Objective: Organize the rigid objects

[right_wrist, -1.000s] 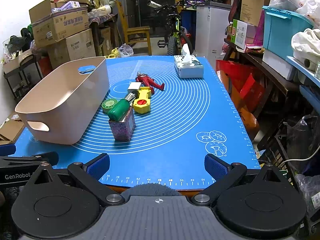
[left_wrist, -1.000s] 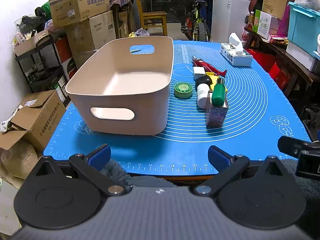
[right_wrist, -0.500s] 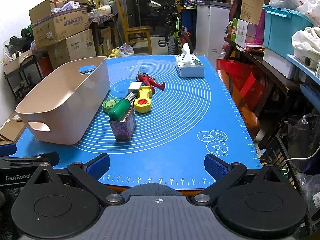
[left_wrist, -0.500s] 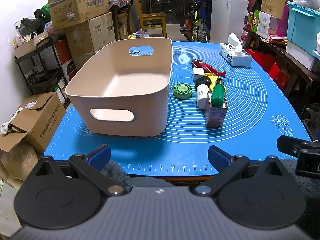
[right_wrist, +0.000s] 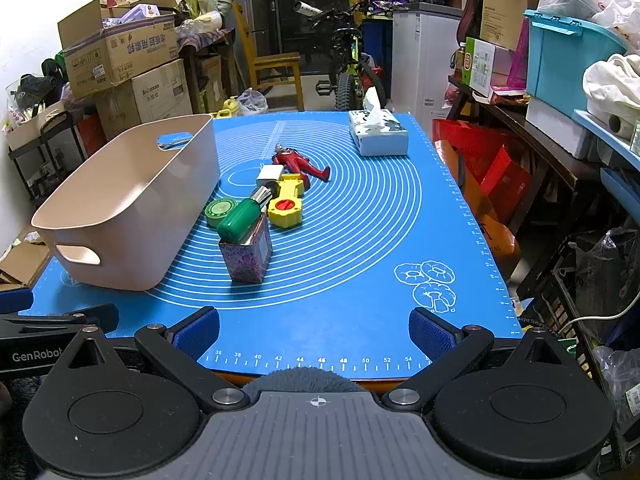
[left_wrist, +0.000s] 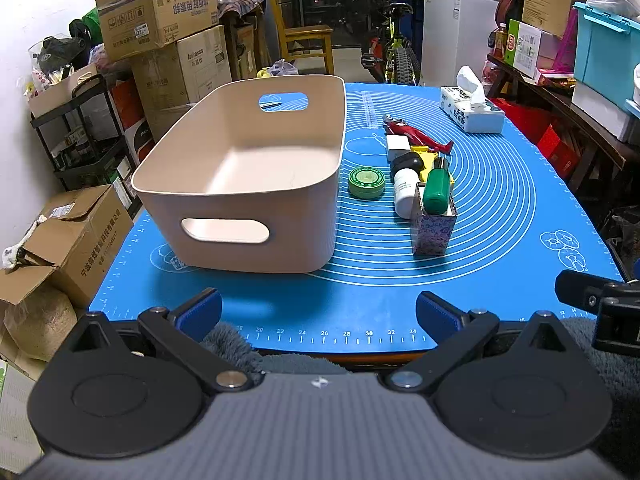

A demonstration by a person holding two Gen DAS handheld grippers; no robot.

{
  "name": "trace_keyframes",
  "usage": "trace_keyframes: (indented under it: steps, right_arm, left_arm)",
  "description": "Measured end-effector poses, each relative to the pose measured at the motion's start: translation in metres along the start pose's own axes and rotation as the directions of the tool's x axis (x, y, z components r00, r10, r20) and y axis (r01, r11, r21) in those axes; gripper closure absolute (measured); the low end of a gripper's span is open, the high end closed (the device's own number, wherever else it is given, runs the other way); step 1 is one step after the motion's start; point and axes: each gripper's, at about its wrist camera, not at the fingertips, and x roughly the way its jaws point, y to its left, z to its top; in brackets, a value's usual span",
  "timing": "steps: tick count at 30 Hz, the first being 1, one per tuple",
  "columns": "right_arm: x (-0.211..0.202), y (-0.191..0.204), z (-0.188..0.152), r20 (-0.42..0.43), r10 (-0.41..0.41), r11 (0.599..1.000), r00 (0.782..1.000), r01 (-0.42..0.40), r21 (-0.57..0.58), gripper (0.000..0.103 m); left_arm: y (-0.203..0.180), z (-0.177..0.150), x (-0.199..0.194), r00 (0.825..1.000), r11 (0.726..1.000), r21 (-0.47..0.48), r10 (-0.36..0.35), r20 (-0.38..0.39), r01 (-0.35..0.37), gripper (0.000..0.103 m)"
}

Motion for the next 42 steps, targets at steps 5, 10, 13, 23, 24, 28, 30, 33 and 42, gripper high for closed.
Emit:
trace_keyframes:
  steps: [5,10,13,23,24,28,30,33,42]
  right_arm:
    - [-0.001,0.000,0.001,-0.001,0.001,1.000,1.000,-0.001,0.006,0.002]
    - [-0.002,0.001,0.001,0.004,0.000,1.000,1.000,0.000,0.001,0.002]
    - [-0.003,0.003,0.002,0.009,0.000,1.000,1.000,0.000,-0.001,0.002]
    - [-0.005,0.005,0.001,0.018,-0.002,1.000,1.000,0.002,-0.003,0.002]
    - [-0.005,0.005,0.001,0.019,-0.002,1.000,1.000,0.002,-0.002,0.002]
    - [-0.006,0.005,0.002,0.022,0.002,1.000,1.000,-0.002,0.000,0.002]
    - [-0.007,0.004,0.003,0.025,0.005,1.000,1.000,-0.005,0.001,0.002]
    - [-0.009,0.003,0.005,0.032,0.011,1.000,0.999,-0.012,0.008,0.002]
    - [-0.021,0.006,0.024,0.105,0.020,1.000,0.994,-0.023,0.021,0.002]
  left_arm:
    - [0.001,0.000,0.000,1.000,1.000,-0.005,-0.002,-0.002,0.002,0.001]
    - [0.002,0.000,0.000,1.000,1.000,-0.001,0.002,-0.001,-0.002,0.001]
    - [0.002,0.000,0.000,1.000,1.000,0.002,0.005,0.001,-0.005,0.001]
    - [0.003,0.001,0.000,1.000,1.000,0.000,0.005,0.001,-0.005,0.001]
    - [0.003,0.001,0.000,1.000,1.000,0.000,0.005,0.001,-0.005,0.001]
    - [0.003,0.001,-0.001,1.000,1.000,0.000,0.008,0.002,-0.008,0.001]
    - [0.004,0.003,-0.002,1.000,1.000,0.000,0.012,0.001,-0.012,0.001]
    - [0.007,0.006,-0.005,1.000,1.000,-0.011,0.017,0.010,-0.017,0.001]
    - [0.034,0.035,-0.015,0.995,0.995,-0.056,0.087,0.043,-0.084,0.001]
